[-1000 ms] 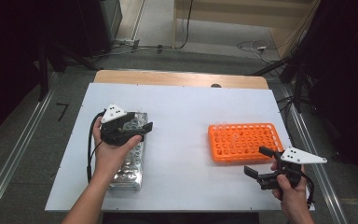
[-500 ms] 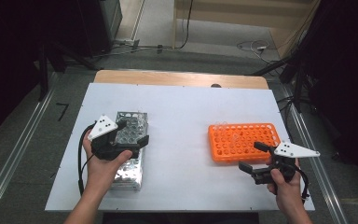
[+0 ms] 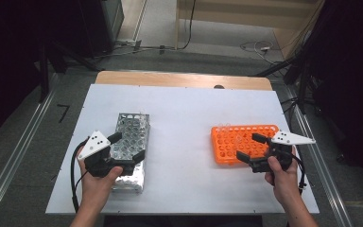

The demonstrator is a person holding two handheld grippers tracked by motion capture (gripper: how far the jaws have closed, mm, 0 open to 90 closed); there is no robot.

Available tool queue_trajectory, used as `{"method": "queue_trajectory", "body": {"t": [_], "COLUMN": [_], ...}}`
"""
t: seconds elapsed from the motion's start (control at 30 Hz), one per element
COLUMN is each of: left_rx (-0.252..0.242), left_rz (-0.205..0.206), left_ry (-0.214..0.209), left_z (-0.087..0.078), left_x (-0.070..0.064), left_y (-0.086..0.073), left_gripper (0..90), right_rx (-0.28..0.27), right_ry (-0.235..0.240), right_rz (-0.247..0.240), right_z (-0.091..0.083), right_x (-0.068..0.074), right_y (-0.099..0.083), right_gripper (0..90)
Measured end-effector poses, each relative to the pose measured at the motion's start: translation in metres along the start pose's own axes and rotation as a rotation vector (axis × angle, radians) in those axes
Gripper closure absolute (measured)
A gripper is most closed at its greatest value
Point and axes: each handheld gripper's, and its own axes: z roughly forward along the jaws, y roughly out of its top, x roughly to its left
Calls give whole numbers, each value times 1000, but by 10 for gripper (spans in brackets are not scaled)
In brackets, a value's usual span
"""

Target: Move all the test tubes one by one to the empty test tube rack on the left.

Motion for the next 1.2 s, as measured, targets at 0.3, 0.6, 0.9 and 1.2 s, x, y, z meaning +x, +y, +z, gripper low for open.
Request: {"method": "queue_trajectory", "body": {"t": [0.3, 0.6, 0.9, 1.2], "left_rx": [1, 16, 31, 27], "left_rz": [26, 21, 38, 34], "left_ry": [-18, -18, -31, -29], "left_z": [-5, 0, 4, 2], "left_x": [-3, 0, -4, -5], "left_y": [-6, -12, -14, -13], "left_gripper": [0, 0, 0, 0], "right_rx": [20, 82, 146, 139], "right_ry": [4, -34, -94, -163], "right_rz": [46, 104, 106, 54], "right_z": [25, 42, 50, 44], "right_x": [-15, -25, -25, -21], "right_y": [8, -9, -20, -28], "right_gripper": [59, 232, 462, 604]}}
